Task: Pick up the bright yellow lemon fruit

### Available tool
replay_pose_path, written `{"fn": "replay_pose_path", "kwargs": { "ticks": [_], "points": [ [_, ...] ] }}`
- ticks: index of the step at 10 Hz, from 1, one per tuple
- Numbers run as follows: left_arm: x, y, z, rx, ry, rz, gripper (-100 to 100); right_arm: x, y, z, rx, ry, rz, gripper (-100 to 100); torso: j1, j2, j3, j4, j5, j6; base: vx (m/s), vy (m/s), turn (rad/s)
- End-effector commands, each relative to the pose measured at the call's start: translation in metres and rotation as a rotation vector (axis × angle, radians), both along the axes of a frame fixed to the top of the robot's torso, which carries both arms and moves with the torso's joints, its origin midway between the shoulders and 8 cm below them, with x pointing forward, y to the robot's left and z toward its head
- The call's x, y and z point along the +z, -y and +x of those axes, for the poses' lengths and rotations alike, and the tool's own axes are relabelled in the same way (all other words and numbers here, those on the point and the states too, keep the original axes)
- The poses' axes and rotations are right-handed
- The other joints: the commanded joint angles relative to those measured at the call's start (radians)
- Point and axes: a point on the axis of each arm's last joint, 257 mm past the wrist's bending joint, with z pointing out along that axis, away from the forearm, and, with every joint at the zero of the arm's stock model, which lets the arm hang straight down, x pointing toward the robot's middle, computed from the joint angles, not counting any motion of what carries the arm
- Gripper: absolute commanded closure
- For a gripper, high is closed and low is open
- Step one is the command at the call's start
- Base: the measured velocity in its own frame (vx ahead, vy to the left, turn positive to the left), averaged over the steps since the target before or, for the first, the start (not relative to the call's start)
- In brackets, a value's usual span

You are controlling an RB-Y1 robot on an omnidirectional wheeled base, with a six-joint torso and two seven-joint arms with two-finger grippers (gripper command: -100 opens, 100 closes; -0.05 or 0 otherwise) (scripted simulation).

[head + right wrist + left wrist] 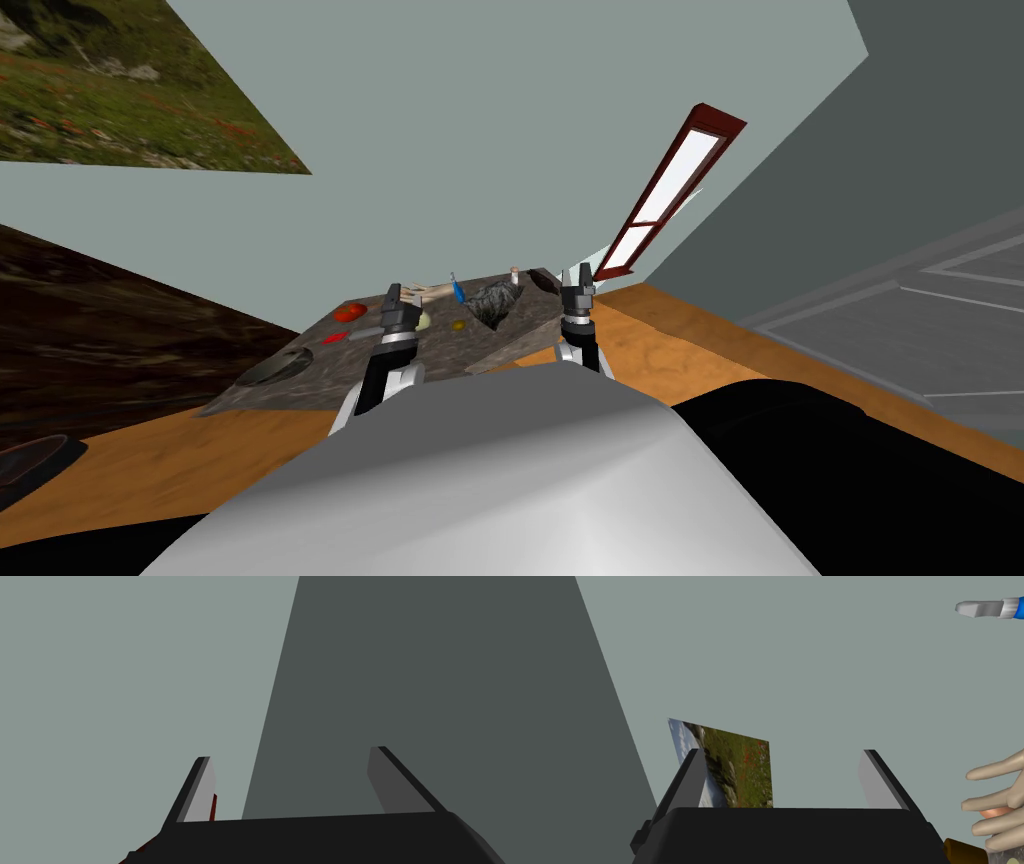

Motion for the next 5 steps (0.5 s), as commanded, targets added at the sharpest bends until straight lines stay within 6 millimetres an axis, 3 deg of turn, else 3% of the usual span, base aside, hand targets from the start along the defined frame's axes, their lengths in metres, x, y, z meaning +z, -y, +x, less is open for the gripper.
{"fn": "replay_pose_path", "kwargs": {
  "ticks": [1, 3, 5],
  "points": [
    [-0.006, -0.011, 0.005, 0.025, -0.041, 0.02, -100, 0.0, 0.0, 0.0, 0.0, 0.0, 0.0, 0, 0.0, 0.0, 0.0, 0.0, 0.0, 0.0, -0.031, -0.069, -0.055],
    [-0.011, -0.021, 0.008, 0.049, -0.076, 0.036, -100, 0.0, 0.0, 0.0, 0.0, 0.0, 0.0, 0, 0.0, 0.0, 0.0, 0.0, 0.0, 0.0, -0.055, -0.081, -0.045],
    [-0.017, -0.044, 0.011, 0.103, -0.128, 0.068, -100, 0.0, 0.0, 0.0, 0.0, 0.0, 0.0, 0, 0.0, 0.001, 0.001, 0.0, 0.0, 0.0, -0.072, -0.102, -0.072]
  ]
}}
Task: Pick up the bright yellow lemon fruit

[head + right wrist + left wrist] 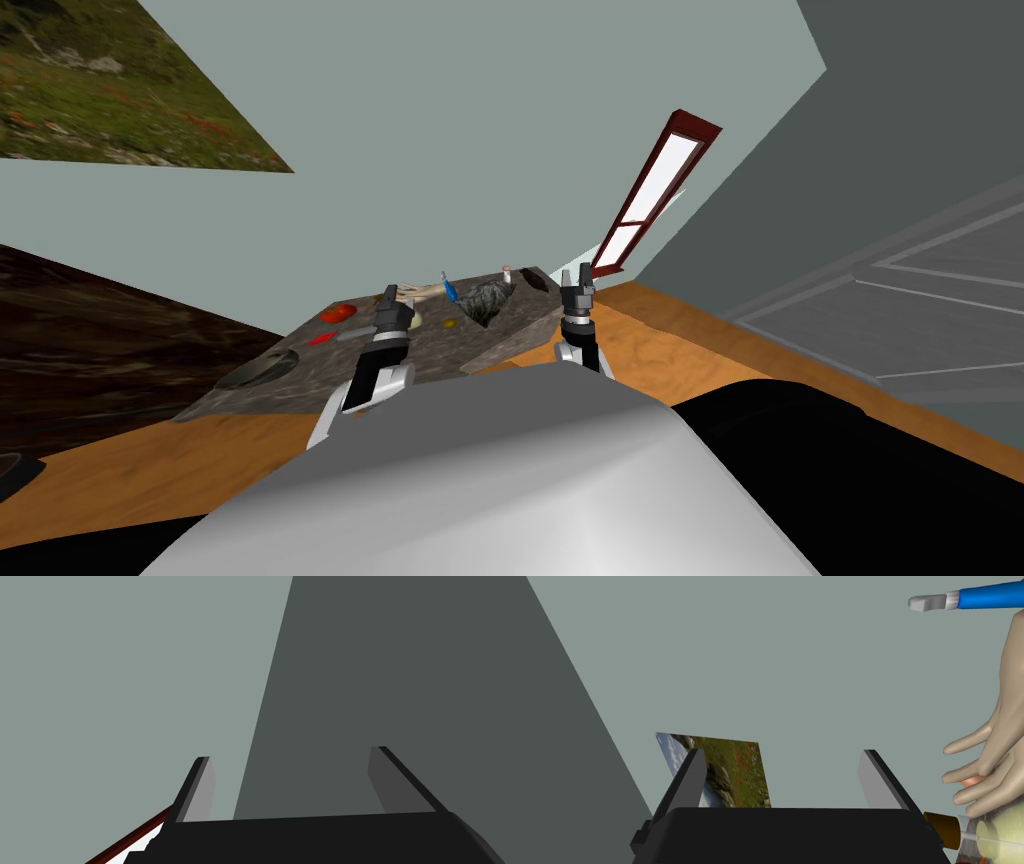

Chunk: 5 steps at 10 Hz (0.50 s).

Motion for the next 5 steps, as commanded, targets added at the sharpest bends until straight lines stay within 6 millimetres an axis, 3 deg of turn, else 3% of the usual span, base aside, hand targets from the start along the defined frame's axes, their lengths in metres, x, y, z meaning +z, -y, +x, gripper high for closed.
{"fn": "replay_pose_path", "kwargs": {
  "ticks": [1, 5],
  "points": [
    [-0.007, -0.01, 0.002, 0.024, -0.038, 0.004, -100, 0.0, 0.0, 0.0, 0.0, 0.0, 0.0, 0, 0.0, 0.0, 0.0, 0.0, 0.0, 0.0, -0.049, -0.088, -0.022],
    [-0.019, -0.039, 0.004, 0.095, -0.116, 0.023, -100, 0.0, 0.0, 0.0, 0.0, 0.0, 0.0, 0, 0.003, -0.002, -0.001, 0.0, 0.001, 0.0, -0.039, -0.076, -0.047]
  ]
}}
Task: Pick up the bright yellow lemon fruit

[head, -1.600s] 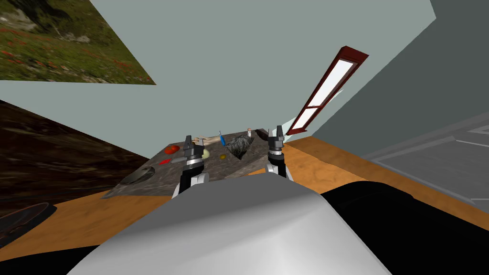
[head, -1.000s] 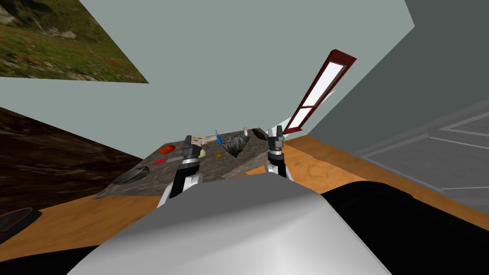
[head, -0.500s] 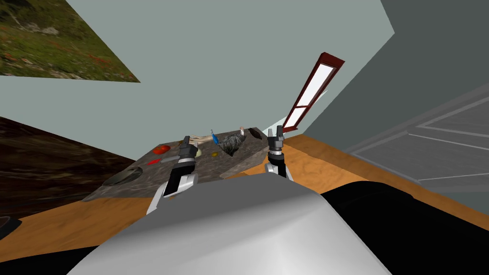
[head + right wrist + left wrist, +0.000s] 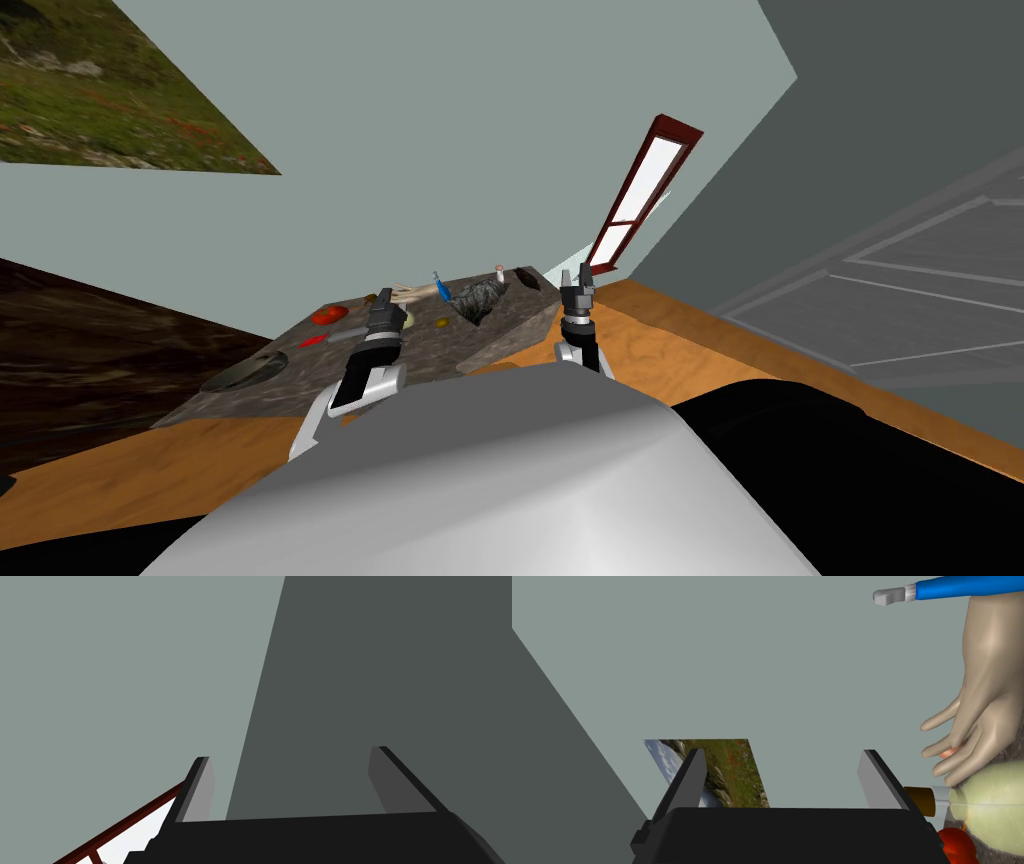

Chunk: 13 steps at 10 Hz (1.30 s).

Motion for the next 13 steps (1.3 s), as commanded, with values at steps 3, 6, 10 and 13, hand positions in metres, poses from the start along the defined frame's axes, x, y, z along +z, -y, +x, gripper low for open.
{"fn": "replay_pose_path", "kwargs": {
  "ticks": [3, 6, 10, 13],
  "points": [
    [-0.01, -0.033, -0.001, 0.084, -0.08, 0.015, -100, 0.0, 0.0, 0.0, 0.0, 0.0, 0.0, 0, -0.001, 0.001, 0.0, 0.0, 0.0, 0.0, -0.048, -0.083, -0.063],
    [-0.021, -0.052, -0.003, 0.134, -0.138, 0.01, -100, 0.0, 0.0, 0.0, 0.0, 0.0, 0.0, 0, -0.001, 0.0, 0.0, 0.0, 0.0, 0.0, -0.032, -0.078, -0.048],
    [-0.035, -0.086, -0.012, 0.225, -0.221, 0.004, -100, 0.0, 0.0, 0.0, 0.0, 0.0, 0.0, 0, -0.001, -0.001, 0.0, 0.0, 0.0, 0.0, -0.022, -0.078, -0.063],
    [-0.044, -0.104, -0.017, 0.273, -0.265, -0.006, -100, 0.0, 0.0, 0.0, 0.0, 0.0, 0.0, 0, 0.001, -0.001, -0.001, 0.0, 0.0, 0.0, -0.012, -0.053, -0.041]
  ]
}}
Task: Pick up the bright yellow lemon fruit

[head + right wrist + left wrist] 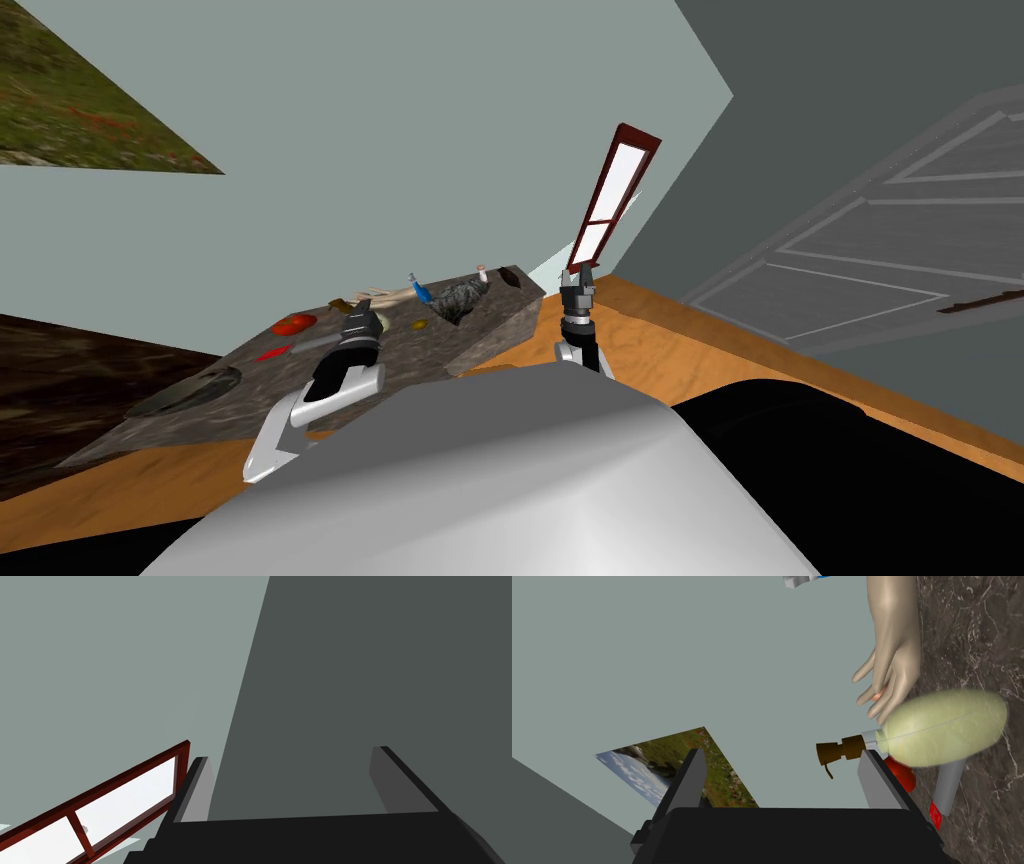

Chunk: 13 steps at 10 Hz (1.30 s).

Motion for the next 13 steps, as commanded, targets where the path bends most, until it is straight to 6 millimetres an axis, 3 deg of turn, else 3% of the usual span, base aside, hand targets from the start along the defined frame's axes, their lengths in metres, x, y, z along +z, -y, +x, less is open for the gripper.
{"fn": "replay_pose_path", "kwargs": {
  "ticks": [1, 6, 13],
  "points": [
    [-0.005, -0.016, -0.007, 0.046, -0.033, -0.006, -100, 0.0, 0.0, 0.0, 0.0, 0.0, 0.0, 0, 0.0, 0.0, 0.0, 0.0, 0.0, 0.0, -0.005, -0.053, -0.094],
    [-0.028, -0.049, -0.025, 0.152, -0.128, -0.047, -100, 0.0, 0.0, 0.0, 0.0, 0.0, 0.0, 0, -0.002, 0.0, 0.0, 0.0, 0.0, 0.0, -0.002, -0.057, -0.066],
    [-0.064, -0.098, -0.065, 0.332, -0.266, -0.124, -100, 0.0, 0.0, 0.0, 0.0, 0.0, 0.0, 0, 0.0, -0.002, -0.001, 0.0, 0.0, 0.0, 0.018, -0.043, -0.075]
  ]
}}
